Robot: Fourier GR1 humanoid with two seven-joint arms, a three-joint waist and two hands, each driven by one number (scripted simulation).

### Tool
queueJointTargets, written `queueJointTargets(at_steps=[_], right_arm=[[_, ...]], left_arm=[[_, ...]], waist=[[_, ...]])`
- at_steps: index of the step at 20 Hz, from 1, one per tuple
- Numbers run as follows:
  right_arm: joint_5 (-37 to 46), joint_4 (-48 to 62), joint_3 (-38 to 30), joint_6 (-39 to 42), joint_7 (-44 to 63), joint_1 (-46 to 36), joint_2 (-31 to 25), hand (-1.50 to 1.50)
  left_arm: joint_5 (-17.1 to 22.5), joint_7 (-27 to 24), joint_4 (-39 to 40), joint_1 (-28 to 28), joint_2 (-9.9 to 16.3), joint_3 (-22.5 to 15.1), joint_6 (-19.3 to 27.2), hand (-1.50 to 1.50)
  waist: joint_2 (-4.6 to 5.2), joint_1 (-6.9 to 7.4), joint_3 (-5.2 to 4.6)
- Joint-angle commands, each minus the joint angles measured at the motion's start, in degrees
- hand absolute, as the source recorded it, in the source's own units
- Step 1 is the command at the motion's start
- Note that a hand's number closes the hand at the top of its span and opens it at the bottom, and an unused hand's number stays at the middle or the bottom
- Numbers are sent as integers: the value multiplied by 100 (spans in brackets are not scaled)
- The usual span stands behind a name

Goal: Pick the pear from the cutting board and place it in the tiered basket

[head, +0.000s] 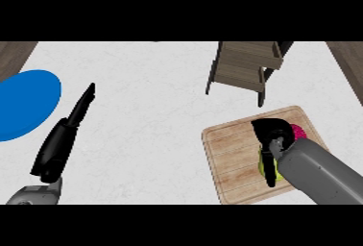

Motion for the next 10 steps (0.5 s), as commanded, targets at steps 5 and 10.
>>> queueJointTargets(at_steps=[5,10], right_arm=[[824,366,-143,-173,389,473,652,-150],[1024,56,-394,284,121,797,486,-150]], left_arm=[[-68,-40,-100,91,-32,88,-107,0],[122,-508,384,-18,40,411,-289,0]], waist=[[8,24,1],[8,-10,-1]])
